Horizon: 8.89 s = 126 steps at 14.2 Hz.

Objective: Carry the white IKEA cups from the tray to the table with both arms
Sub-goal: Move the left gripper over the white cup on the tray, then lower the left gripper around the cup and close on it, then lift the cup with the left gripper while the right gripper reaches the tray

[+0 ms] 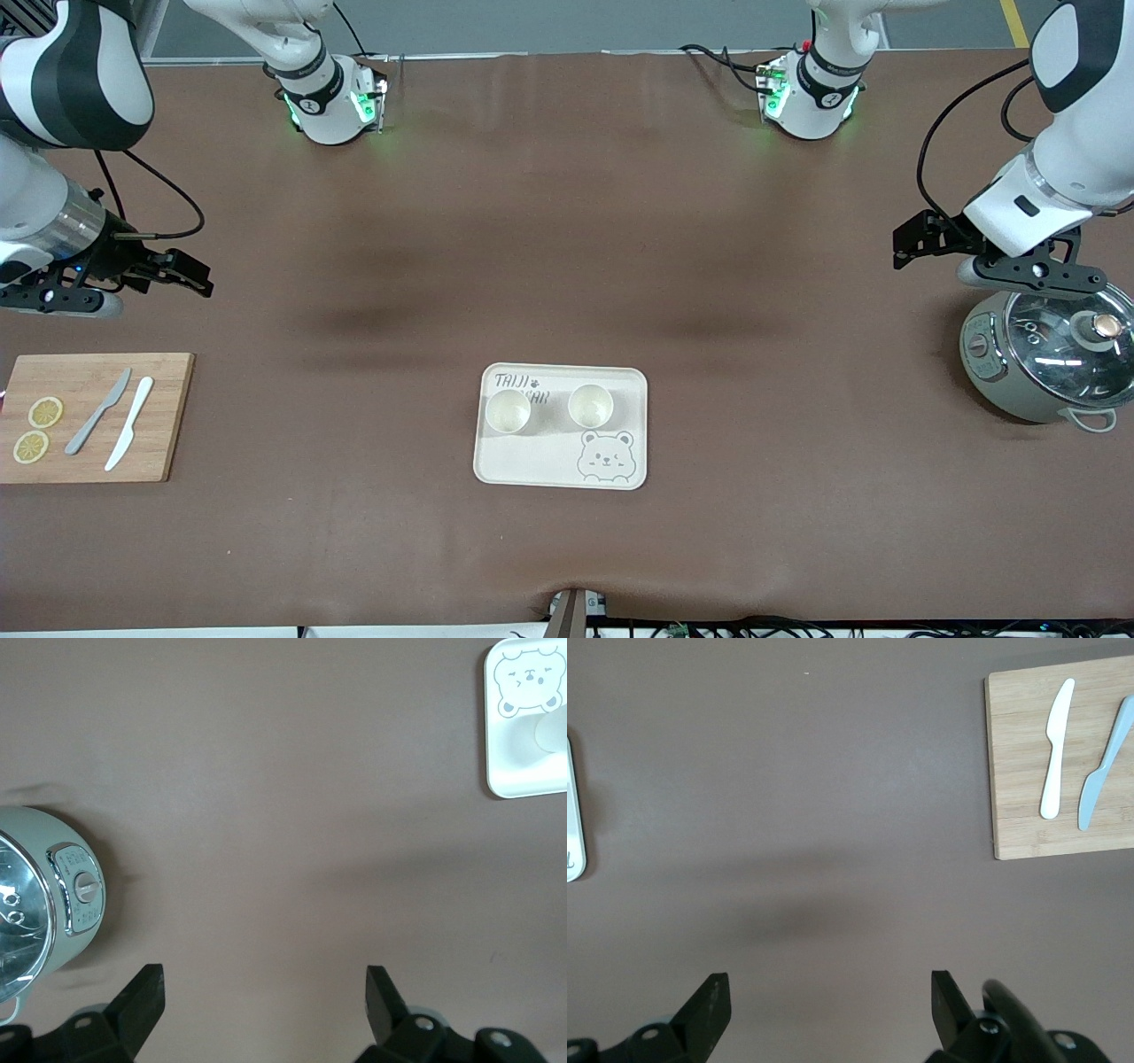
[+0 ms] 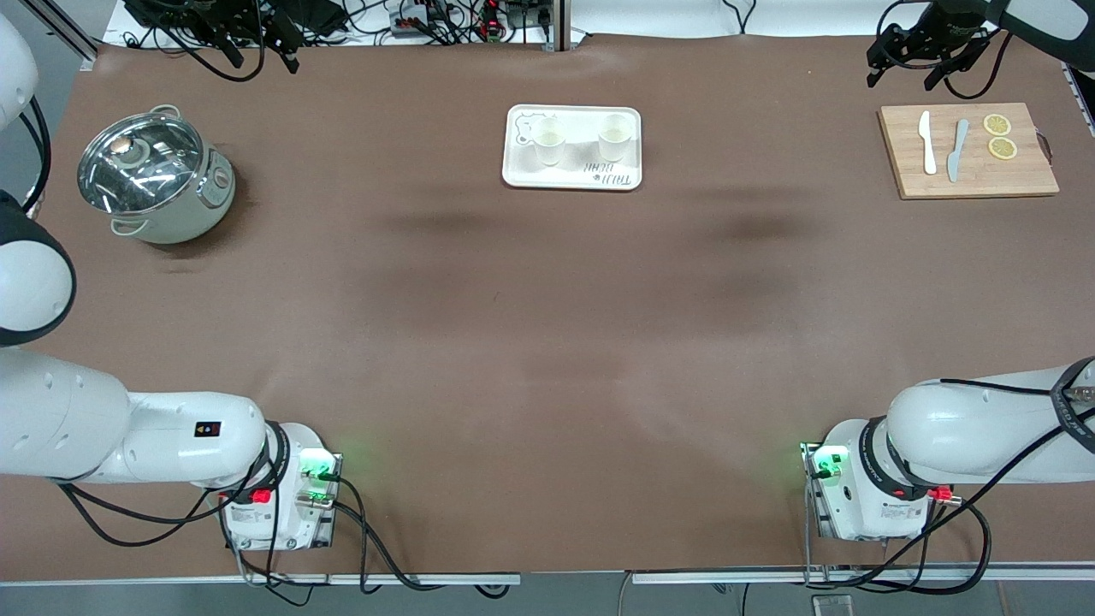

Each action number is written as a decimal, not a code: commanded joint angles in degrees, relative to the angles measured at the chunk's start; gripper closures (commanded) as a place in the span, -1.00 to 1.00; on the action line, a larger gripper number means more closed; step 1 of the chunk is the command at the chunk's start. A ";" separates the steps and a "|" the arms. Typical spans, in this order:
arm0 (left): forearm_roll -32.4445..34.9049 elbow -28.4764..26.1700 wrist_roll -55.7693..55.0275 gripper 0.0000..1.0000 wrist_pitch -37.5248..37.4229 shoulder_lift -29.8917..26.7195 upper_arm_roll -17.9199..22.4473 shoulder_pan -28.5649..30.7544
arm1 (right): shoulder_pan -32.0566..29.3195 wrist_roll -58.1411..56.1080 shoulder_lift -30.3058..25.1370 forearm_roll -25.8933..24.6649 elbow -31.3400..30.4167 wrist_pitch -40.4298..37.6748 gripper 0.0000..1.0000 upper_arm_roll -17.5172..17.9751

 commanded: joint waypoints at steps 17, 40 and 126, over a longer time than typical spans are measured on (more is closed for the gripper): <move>6.35 12.36 -20.10 -1.00 0.86 15.39 -1.59 -11.43 | 0.58 -0.02 -1.09 -0.76 -1.06 0.21 -1.00 -0.08; 6.01 32.24 -41.11 -1.00 19.66 44.40 6.59 -32.62 | 0.49 -0.02 -1.09 -0.76 -1.06 0.03 -1.00 -0.08; 5.83 38.49 -37.17 1.00 9.93 49.25 6.32 -34.20 | 0.49 -0.02 -1.09 -0.76 -1.06 0.47 -1.00 -0.08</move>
